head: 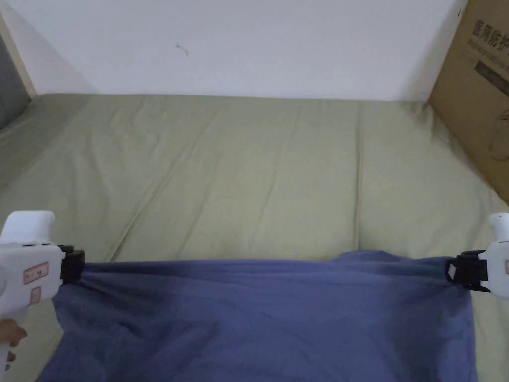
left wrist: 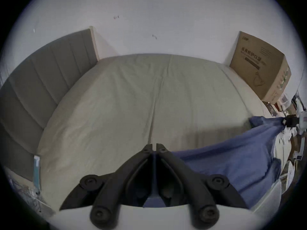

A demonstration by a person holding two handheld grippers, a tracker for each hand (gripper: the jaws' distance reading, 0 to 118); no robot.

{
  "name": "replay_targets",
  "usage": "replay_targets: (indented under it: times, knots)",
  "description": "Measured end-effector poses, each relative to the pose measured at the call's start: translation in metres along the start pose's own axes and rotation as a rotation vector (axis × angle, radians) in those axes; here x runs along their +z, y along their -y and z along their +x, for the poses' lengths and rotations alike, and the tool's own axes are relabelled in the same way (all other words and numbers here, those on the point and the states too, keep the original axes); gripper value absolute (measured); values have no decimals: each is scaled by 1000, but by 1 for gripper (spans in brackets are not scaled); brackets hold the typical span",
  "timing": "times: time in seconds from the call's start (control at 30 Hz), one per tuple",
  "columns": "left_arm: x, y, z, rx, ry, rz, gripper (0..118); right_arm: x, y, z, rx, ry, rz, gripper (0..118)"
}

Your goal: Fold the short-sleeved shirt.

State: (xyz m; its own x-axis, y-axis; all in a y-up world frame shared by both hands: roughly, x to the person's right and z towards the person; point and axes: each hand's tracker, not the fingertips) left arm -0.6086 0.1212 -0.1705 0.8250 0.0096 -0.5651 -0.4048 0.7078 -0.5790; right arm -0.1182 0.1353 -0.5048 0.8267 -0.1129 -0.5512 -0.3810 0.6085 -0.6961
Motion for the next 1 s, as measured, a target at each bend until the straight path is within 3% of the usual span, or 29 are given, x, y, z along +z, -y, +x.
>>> replay_targets:
  times: [0.27,0.5,0.53,0.57,0.6,0.63,0.67,0.7,0.77,0.83,0.87,0.9,0.93,0.97,1.0]
  knots:
    - [76,98,-18,-19,-3,-79,1,68,127,-1,10,-9,-89,2]
    - [85,160,-29,27,0,-158,4,68,206,13,-42,2,-197,2]
    - [85,164,-28,33,4,-163,16,66,212,13,-39,1,-191,2]
    - [85,165,-26,31,-2,-174,36,64,214,12,-35,9,-190,2]
    - [85,166,-24,23,-22,-182,63,64,214,11,-25,22,-189,4]
    - [86,168,-23,11,-32,-189,92,65,213,10,-20,31,-184,23]
    - [89,168,-22,13,-27,-185,100,66,211,8,-17,39,-176,48]
    - [92,168,-21,18,-24,-174,101,68,207,5,-4,55,-172,72]
    - [99,162,-20,72,-2,-146,101,74,199,-2,25,97,-120,76]
    - [108,152,-16,107,30,-115,97,80,187,-11,22,79,-88,76]
    - [112,147,-12,113,48,-86,88,83,181,-16,18,70,-56,76]
    - [116,141,-8,114,70,-68,71,87,175,-25,20,59,-19,74]
    - [121,135,-2,117,104,-53,37,89,170,-34,35,51,18,57]
    - [123,130,3,117,125,-38,10,90,164,-44,54,53,51,23]
    - [124,127,8,106,141,-31,0,90,160,-54,76,51,78,0]
